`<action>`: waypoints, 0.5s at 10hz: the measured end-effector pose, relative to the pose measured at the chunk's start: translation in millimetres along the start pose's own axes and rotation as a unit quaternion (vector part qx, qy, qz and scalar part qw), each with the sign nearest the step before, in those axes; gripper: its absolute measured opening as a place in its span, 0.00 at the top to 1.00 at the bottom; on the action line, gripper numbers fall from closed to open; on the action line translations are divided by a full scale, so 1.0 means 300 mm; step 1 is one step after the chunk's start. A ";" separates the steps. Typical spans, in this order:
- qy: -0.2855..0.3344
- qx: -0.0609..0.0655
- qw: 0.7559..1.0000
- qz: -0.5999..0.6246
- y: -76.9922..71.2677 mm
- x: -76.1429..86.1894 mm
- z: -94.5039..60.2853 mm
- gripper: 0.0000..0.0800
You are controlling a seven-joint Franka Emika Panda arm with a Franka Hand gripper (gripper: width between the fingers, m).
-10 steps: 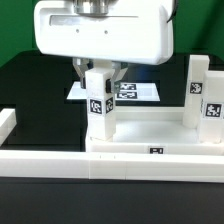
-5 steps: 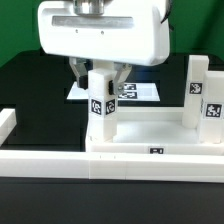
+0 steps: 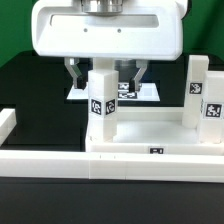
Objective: Assemble desk
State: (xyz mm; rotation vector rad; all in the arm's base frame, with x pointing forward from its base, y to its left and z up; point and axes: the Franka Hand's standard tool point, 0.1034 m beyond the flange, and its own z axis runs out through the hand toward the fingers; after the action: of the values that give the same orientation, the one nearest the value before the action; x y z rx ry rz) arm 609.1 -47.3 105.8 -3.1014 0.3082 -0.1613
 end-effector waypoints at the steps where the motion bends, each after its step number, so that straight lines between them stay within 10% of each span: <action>1: 0.000 -0.001 1.000 -0.031 -0.011 -0.002 0.002 0.19; 5: -0.002 -0.004 0.983 -0.181 -0.001 -0.003 0.006 0.19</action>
Offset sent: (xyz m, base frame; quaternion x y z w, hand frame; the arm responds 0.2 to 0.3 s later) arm -0.0018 -0.0004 -0.0002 0.0073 -0.0019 -0.2631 0.9647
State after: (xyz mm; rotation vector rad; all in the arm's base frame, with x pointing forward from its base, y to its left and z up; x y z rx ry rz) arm 608.4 -46.8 103.9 -3.1330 -0.2594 -0.1582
